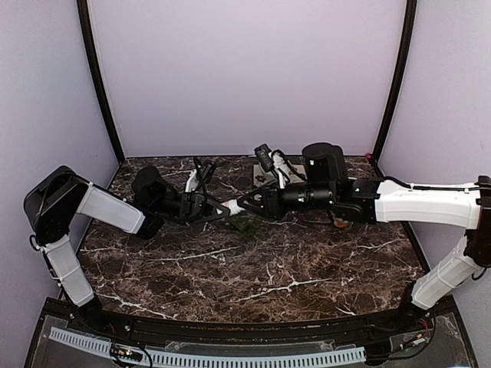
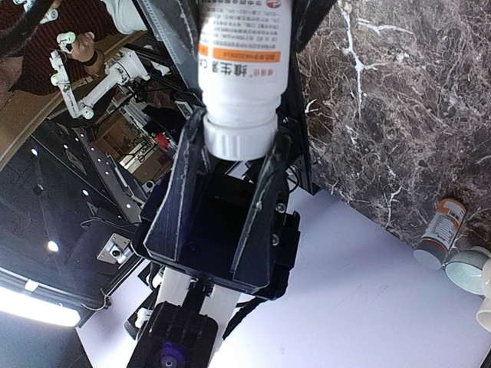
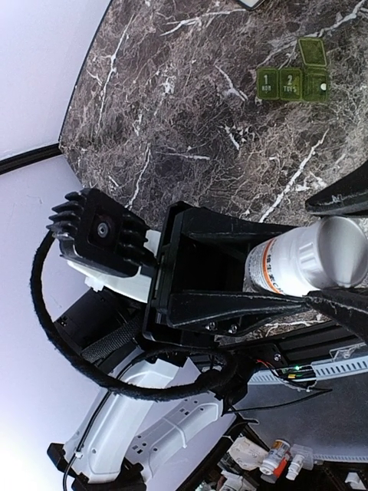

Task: Sort the pills into containers
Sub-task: Close the lid of the pill bottle on the pill bottle.

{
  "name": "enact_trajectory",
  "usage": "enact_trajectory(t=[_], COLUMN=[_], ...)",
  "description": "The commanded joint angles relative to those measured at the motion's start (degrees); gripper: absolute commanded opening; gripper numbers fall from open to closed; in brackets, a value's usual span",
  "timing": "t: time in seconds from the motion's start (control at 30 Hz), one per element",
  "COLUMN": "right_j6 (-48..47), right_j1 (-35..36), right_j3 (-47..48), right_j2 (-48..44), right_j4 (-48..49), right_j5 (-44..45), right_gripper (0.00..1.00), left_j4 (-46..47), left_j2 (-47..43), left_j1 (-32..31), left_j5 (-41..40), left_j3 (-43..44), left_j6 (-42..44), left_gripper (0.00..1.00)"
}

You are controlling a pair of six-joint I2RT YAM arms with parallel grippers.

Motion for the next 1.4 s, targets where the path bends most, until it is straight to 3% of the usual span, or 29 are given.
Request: enact_trajectory(t=[0.0, 0.57, 1.37], right_j6=[0.44, 1.91, 0.50], right_j1=[0.83, 1.56, 6.22], right_j3=[0.59, 0.77, 2.29], right_j2=[1.15, 2.01, 4.40], right_j4=[3.54, 4.90, 3.55], right_j5=[-1.28, -4.68, 2.96], right_gripper=[0.06, 0.06, 0.05], left_j4=[6.42, 6.35, 2.00], left_j2=[-0.89, -0.88, -1.43], left_j1=[-0.35, -0.54, -3.04], left_j5=[1.33, 1.90, -0.54], left_j3=[1.88, 2.64, 5.62], left_j6=[-3.50, -4.45, -1.48], left_gripper=[0.00, 0.00, 0.00])
